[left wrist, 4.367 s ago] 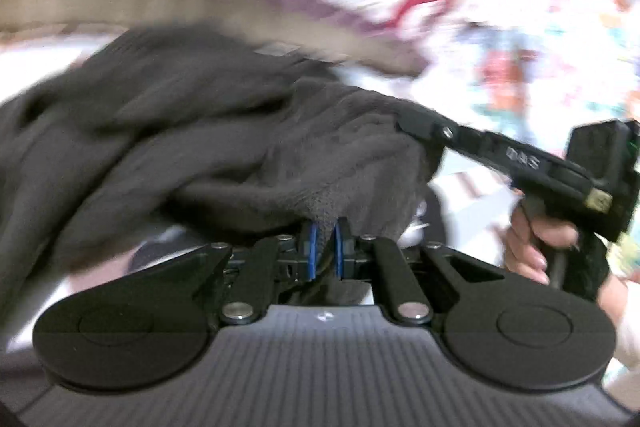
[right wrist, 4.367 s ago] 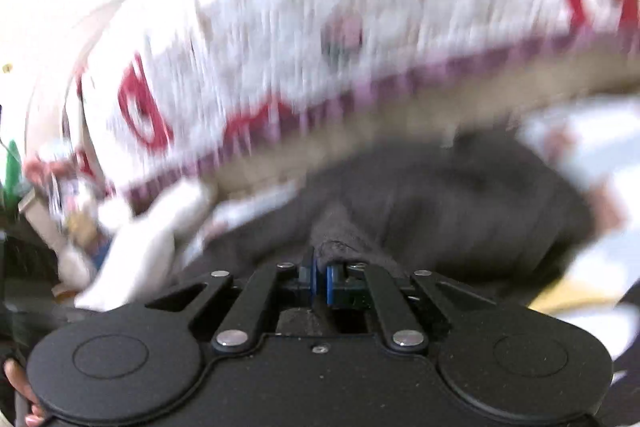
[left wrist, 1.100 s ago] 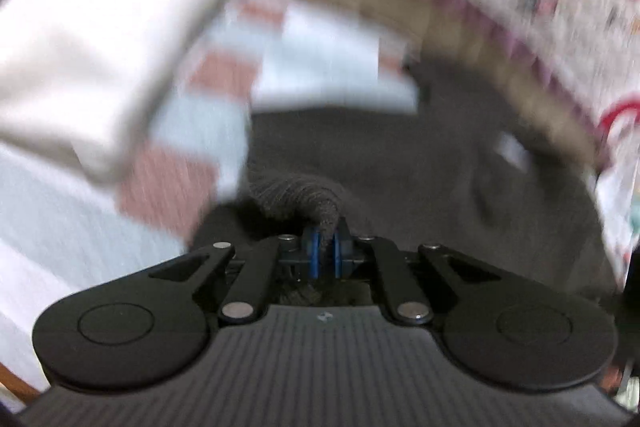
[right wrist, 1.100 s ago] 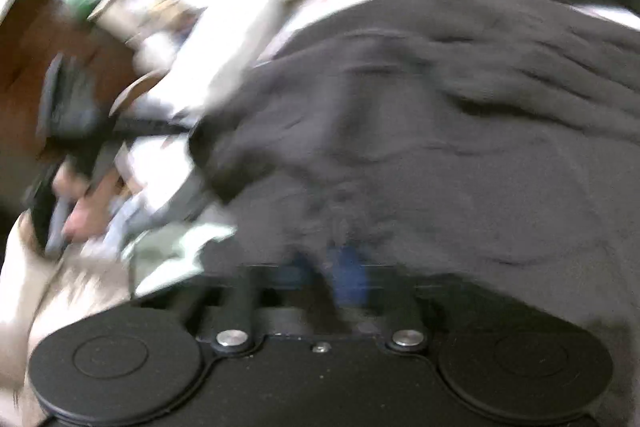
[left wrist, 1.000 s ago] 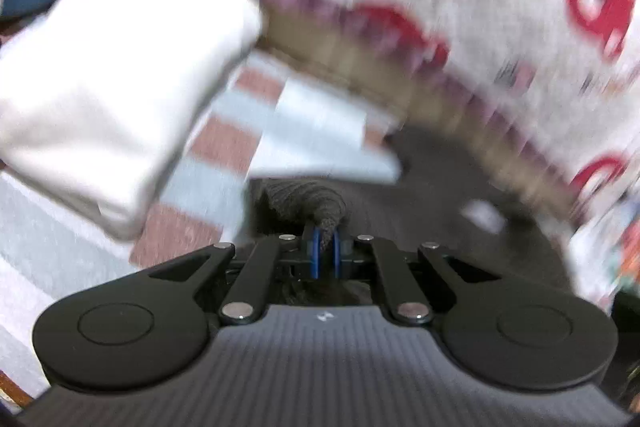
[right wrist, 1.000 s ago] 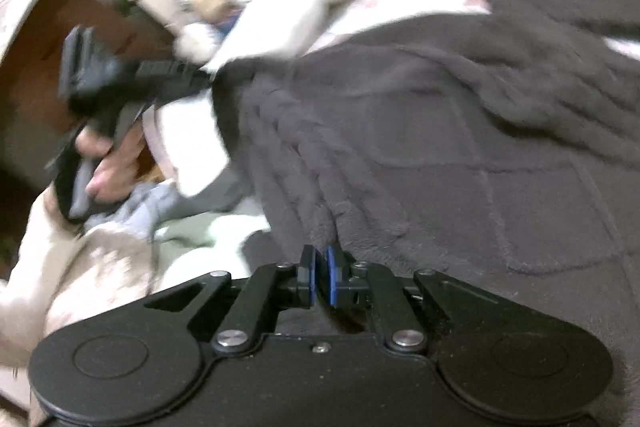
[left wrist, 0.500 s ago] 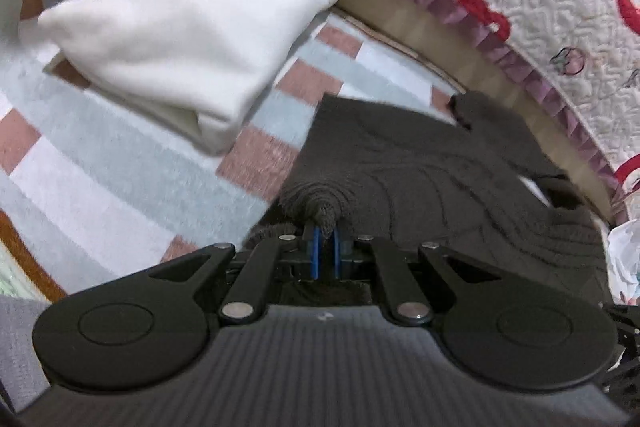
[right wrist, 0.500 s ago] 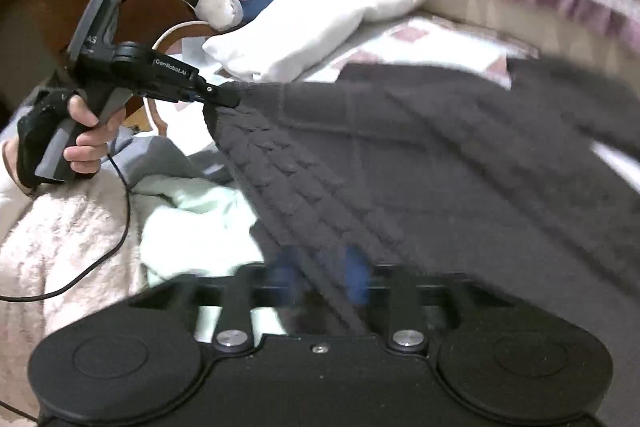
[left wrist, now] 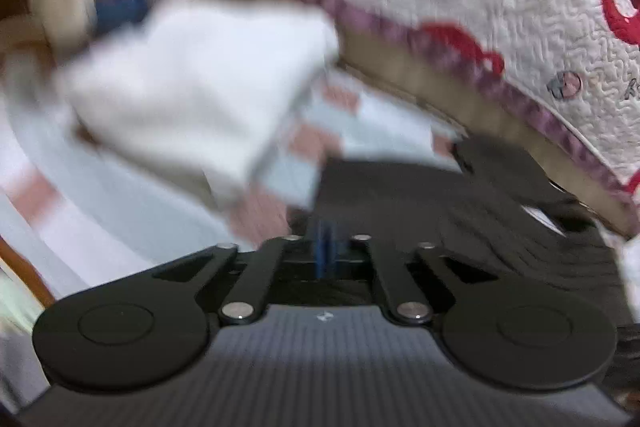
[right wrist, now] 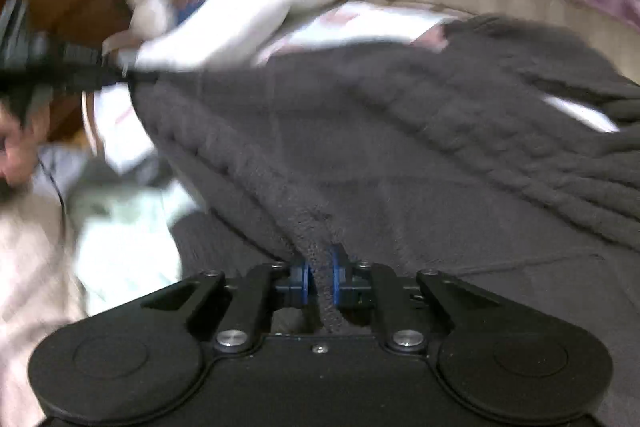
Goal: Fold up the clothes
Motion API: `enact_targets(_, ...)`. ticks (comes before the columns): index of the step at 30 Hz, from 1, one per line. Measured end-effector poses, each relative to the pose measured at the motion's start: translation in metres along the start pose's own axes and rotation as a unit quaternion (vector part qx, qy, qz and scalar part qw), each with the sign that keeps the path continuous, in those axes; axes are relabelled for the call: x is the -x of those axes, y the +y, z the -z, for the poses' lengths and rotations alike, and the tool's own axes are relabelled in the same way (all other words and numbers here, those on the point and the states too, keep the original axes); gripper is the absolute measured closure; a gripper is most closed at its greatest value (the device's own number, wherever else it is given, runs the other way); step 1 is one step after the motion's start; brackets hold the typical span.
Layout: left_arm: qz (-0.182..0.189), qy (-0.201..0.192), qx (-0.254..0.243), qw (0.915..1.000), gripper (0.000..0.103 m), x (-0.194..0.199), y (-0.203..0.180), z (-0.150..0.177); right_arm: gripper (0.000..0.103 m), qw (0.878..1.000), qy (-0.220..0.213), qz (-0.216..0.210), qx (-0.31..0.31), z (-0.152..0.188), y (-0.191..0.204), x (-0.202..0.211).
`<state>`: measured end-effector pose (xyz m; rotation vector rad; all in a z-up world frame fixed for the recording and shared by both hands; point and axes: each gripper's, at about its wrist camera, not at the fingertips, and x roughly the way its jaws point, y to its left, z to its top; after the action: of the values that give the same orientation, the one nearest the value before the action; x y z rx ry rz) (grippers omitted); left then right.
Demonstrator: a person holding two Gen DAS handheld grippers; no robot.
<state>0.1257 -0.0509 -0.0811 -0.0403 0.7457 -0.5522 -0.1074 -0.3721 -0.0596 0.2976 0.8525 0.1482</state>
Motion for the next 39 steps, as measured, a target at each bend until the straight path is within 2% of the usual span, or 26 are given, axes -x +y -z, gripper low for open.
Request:
enact_targets(2,-0.010,-0.022,0.010,0.9997,0.103,0.019,0.009,-0.007,0.091,0.999,-0.033,-0.004,-0.032,-0.004,-0.001,0.024)
enact_targets(4,-0.010,-0.020,0.038,0.9990,0.103,0.032,0.023,-0.011,0.091,0.999,-0.020,-0.026,-0.037,0.002,0.005,0.035)
enact_targets(5,-0.011,0.000,0.059,0.9982,0.103,0.031,0.032,-0.009,0.091,0.999,-0.010,-0.037,-0.039,0.006,0.008,0.038)
enact_targets(9,-0.016,0.071,0.072,0.9947,0.100,0.014,0.040,0.003,0.091,0.993,0.098,-0.053,-0.037,0.036,0.014,-0.003)
enact_targets(11,-0.013,0.089,0.065,0.9938,0.099,0.007,0.032,0.008,0.091,0.992,0.114,-0.054,-0.031,0.039,0.016,-0.014)
enact_targets(13,-0.002,0.107,0.062,0.9923,0.091,-0.006,0.021,0.010,0.090,0.990,0.118,-0.066,-0.036,0.035,0.015,-0.015)
enact_targets(14,0.005,0.117,0.062,0.9912,0.081,-0.014,0.015,0.010,0.090,0.989,0.119,-0.076,-0.044,0.033,0.013,-0.014)
enact_targets(15,0.011,0.127,0.061,0.9900,0.066,-0.022,0.009,0.011,0.089,0.988,0.120,-0.085,-0.053,0.031,0.011,-0.013)
enact_targets(16,0.020,0.139,0.062,0.9881,0.062,-0.032,0.003,0.012,0.086,0.986,0.121,-0.095,-0.061,0.029,0.009,-0.012)
enact_targets(18,0.034,0.176,0.071,0.9812,0.057,-0.056,-0.006,0.016,0.080,0.983,0.125,-0.115,-0.075,0.026,0.009,-0.010)
enact_targets(21,0.022,0.213,0.077,0.9738,0.055,-0.077,-0.014,0.028,0.079,0.982,0.119,-0.136,-0.056,0.021,0.019,-0.002)
enact_targets(24,0.009,0.229,0.104,0.9678,0.054,-0.078,-0.004,0.045,0.080,0.990,0.113,-0.089,-0.001,0.017,0.032,0.001)
enact_targets(26,0.013,0.234,0.142,0.9618,0.051,-0.076,0.009,0.052,0.080,0.991,0.109,-0.077,0.001,0.019,0.031,-0.003)
enact_targets(27,0.012,0.235,0.161,0.9585,0.047,-0.074,0.016,0.054,0.080,0.992,0.107,-0.070,0.002,0.020,0.030,-0.005)
enact_targets(29,0.014,0.240,0.205,0.9487,0.045,-0.073,0.029,0.056,0.078,0.993,0.104,-0.057,0.004,0.023,0.030,-0.011)
enact_targets(30,0.025,0.244,0.236,0.9405,0.045,-0.072,0.036,0.058,0.067,0.994,0.101,-0.049,0.004,0.024,0.029,-0.013)
enact_targets(31,0.048,0.247,0.274,0.9282,0.044,-0.070,0.044,0.061,0.053,0.995,0.092,-0.037,0.003,0.025,0.030,-0.016)
enact_targets(32,0.058,0.249,0.296,0.9203,0.037,-0.070,0.047,0.063,0.047,0.996,0.083,-0.021,0.007,0.026,0.031,-0.019)
enact_targets(34,0.050,0.251,0.303,0.9180,0.030,-0.078,0.041,0.069,0.044,0.998,0.064,0.001,0.025,0.026,0.033,-0.019)
enact_targets(35,0.046,0.252,0.307,0.9169,0.030,-0.081,0.038,0.072,0.045,0.998,0.056,0.001,0.027,0.026,0.032,-0.018)
enact_targets(38,0.034,0.254,0.317,0.9132,0.030,-0.092,0.029,0.080,0.049,0.999,0.040,-0.023,0.018,0.026,0.028,-0.012)
enact_targets(39,0.031,0.246,0.307,0.9190,0.040,-0.094,0.025,0.078,0.058,0.998,0.041,-0.043,0.004,0.026,0.025,-0.012)
